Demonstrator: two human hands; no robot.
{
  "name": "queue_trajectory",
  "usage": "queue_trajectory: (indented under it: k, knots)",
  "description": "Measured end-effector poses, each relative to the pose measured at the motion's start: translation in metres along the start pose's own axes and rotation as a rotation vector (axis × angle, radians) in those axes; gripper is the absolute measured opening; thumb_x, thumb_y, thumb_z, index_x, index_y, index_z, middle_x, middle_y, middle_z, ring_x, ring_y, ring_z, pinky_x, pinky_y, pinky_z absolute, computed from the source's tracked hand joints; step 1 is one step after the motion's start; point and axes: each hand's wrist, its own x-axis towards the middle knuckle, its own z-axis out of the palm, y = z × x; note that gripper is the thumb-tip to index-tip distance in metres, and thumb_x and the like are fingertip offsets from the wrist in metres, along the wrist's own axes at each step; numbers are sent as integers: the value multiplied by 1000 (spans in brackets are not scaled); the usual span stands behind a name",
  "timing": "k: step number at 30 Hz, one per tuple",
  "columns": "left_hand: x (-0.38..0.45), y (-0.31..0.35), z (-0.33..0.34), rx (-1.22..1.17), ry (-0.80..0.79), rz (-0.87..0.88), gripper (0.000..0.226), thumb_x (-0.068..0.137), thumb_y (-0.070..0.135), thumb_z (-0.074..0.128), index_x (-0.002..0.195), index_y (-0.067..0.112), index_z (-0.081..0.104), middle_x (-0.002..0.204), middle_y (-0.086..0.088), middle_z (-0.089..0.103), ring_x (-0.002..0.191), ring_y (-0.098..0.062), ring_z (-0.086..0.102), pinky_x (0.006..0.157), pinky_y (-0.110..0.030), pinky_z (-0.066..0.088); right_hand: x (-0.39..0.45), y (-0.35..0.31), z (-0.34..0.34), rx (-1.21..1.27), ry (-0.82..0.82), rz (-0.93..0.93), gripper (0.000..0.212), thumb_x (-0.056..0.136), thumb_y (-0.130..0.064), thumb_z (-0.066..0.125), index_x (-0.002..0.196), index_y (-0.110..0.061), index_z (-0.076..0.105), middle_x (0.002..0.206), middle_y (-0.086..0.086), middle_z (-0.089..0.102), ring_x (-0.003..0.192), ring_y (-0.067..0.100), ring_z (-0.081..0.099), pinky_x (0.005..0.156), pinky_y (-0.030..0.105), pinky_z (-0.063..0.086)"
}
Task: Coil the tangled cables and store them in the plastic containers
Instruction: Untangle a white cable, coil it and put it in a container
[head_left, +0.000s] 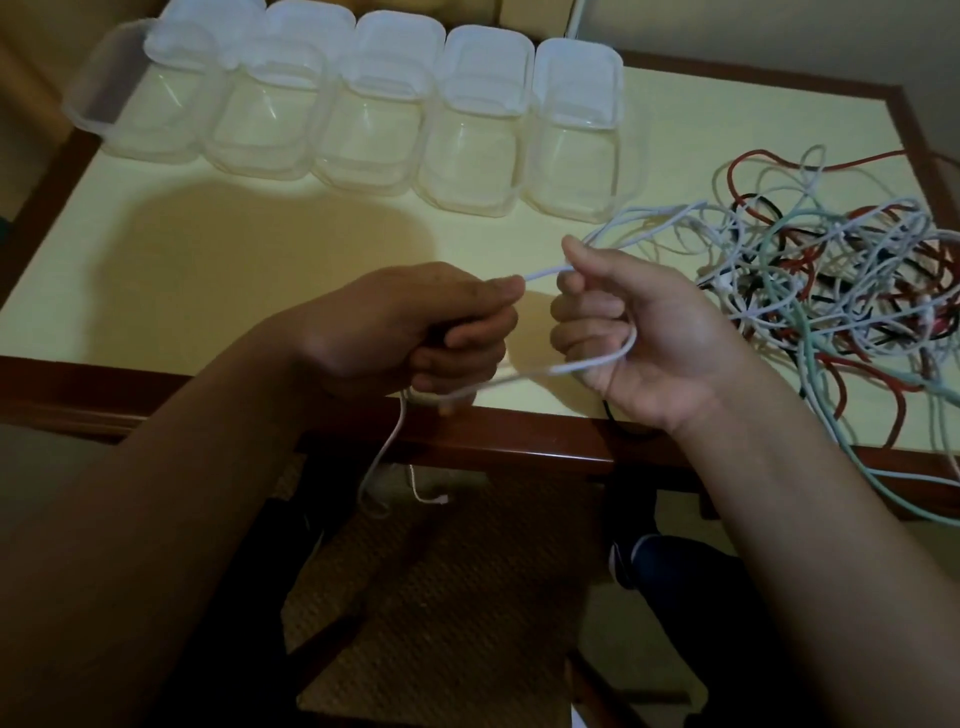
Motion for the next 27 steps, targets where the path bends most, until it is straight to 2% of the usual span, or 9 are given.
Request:
queue_trajectory:
  k: [2, 5, 7, 12, 14, 16, 18, 23, 27]
  knots:
    - [-1, 1, -2, -23, 27, 11, 53, 109, 28, 32, 58, 13, 34, 47, -1, 20, 43, -20, 19, 50, -30, 34, 6, -2, -4, 120, -68, 48, 22, 87, -32, 70, 78, -15, 59, 56, -10, 31, 42, 1, 35, 38, 11, 40]
    - [-1, 1, -7, -83, 21, 39, 53, 108, 25, 29, 57, 13, 35, 43, -1, 23, 42, -20, 23, 54, -25, 45, 10, 0, 0, 2, -56, 19, 21, 88, -38, 68, 81, -18, 63, 57, -10, 28, 40, 1, 27, 34, 12, 24]
    - [-2, -1, -11, -111, -18, 44, 54, 107, 25, 30, 55, 13, 37, 44, -2, 23, 44, -21, 26, 60, -31, 49, 12, 2, 2, -261, 64, -124, 21, 86, -40, 71, 79, -20, 70, 61, -7, 26, 43, 5, 22, 38, 18, 17]
    - [-1, -8, -14, -113, -75, 60, 56, 107, 24, 30, 54, 10, 43, 44, -3, 30, 43, -22, 30, 82, -49, 54, 15, 8, 4, -683, 231, -461, 30, 92, -42, 75, 74, -19, 75, 58, 1, 26, 52, 16, 19, 47, 23, 22]
    - [-1, -9, -13, -85, -38, 79, 56, 107, 24, 30, 55, 9, 45, 43, -5, 36, 44, -24, 33, 92, -47, 54, 14, 6, 1, -840, 340, -657, 35, 87, -45, 81, 72, -15, 71, 53, -3, 34, 48, 12, 28, 49, 22, 27]
    - [-2, -9, -12, -52, 22, 102, 55, 106, 25, 33, 55, 8, 45, 43, -9, 40, 46, -27, 37, 93, -37, 54, 13, 3, -1, -880, 430, -809, 47, 80, -50, 87, 68, -10, 65, 51, -6, 39, 49, 10, 34, 52, 22, 31]
    - [-1, -9, -11, -56, 40, 124, 55, 106, 27, 35, 56, 8, 46, 43, -9, 40, 45, -28, 39, 100, -42, 52, 12, 3, -1, -929, 509, -879, 56, 75, -60, 87, 65, -12, 61, 49, -7, 39, 49, 12, 37, 53, 28, 34]
    - [0, -10, -17, 42, 5, 127, 51, 108, 28, 34, 64, 12, 55, 49, -1, 39, 48, -21, 43, 79, -40, 54, 18, 9, 0, -1074, 702, -867, 72, 67, -81, 77, 64, -13, 56, 55, 1, 54, 54, 17, 50, 56, 42, 48]
    - [-3, -12, -18, -45, -134, 89, 40, 102, 27, 42, 95, 8, 77, 55, 0, 48, 53, -20, 52, 75, -31, 54, 24, 15, 4, -954, 686, -826, 76, 64, -80, 79, 66, -9, 51, 53, 2, 47, 51, 11, 42, 54, 33, 41]
